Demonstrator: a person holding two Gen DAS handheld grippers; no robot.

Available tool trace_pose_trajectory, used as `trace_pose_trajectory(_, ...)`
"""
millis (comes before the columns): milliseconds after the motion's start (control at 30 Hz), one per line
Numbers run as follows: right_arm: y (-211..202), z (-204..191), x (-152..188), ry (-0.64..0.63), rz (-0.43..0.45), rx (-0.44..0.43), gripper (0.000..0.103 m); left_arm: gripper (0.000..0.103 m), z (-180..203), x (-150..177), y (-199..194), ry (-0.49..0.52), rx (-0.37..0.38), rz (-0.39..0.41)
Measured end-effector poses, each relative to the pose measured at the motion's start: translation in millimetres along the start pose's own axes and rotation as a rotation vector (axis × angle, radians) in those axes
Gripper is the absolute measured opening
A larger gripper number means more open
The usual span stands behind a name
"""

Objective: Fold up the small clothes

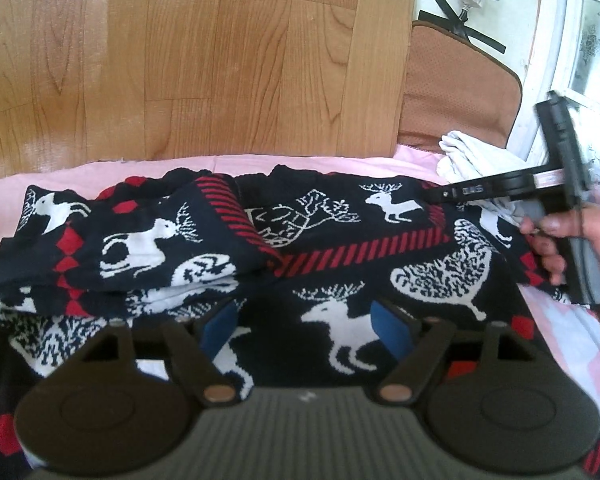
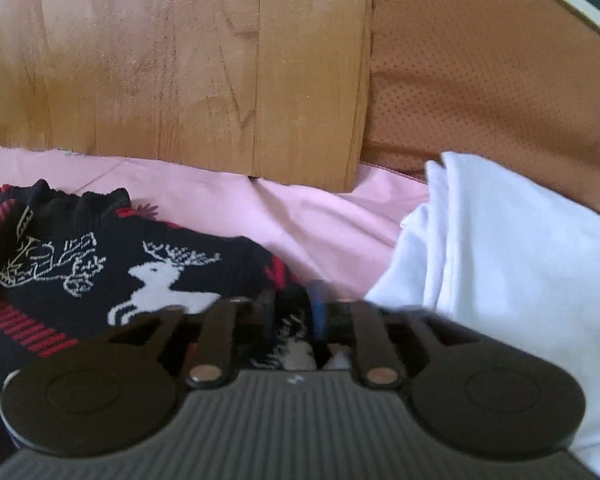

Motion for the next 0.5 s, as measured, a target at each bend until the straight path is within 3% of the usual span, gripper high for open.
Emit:
trace_pose_trajectory(67,-28,-5,4,0.027,0.028,-0.032,0.041,0.077,0,0,0,-0.001,0.001,0.0)
trace_pose_trajectory(200,-90,-36,36,0.063,0.013,-0.237,0.04,0.078,1,0,0,0.001,-0.002,-0.001)
trace_pose_trajectory(300,-114,-55,69,0.104,-0.025,-0.296,0.049,0.08,3,0,1,0.014,-0.011,-0.004)
trace_pose_trajectory(333,-113,-60,81,0.119,-0.056,-0.309,0.048,0.081,4,0,1,0.024,-0.016,-0.008)
trace_pose_trajectory(367,-114,-65,91,0.092,-0.071,-0.288,0.016,0.081,6,1,2,0.034,-0.022,-0.011)
trace_pose_trajectory(433,-123,-72,97,0.003,-0.012,-0.22,0.012,0.082,7,2,2,0.052,-0.03,-0.02)
trace_pose_trajectory(500,-125,-62,100,0.056,-0.003,-0.205,0.012,0.082,3,5,-4,0.064,-0.059,-0.035)
Point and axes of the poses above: each gripper's, at about its wrist camera, not at the fingertips, and y roughly the way its jaws point, z to its right, x to its underside, the point moved 5 cm from there along y, roughly the way its jaws point, and after that the axes turned 2 degrees about -y, right-handed, at the moved point
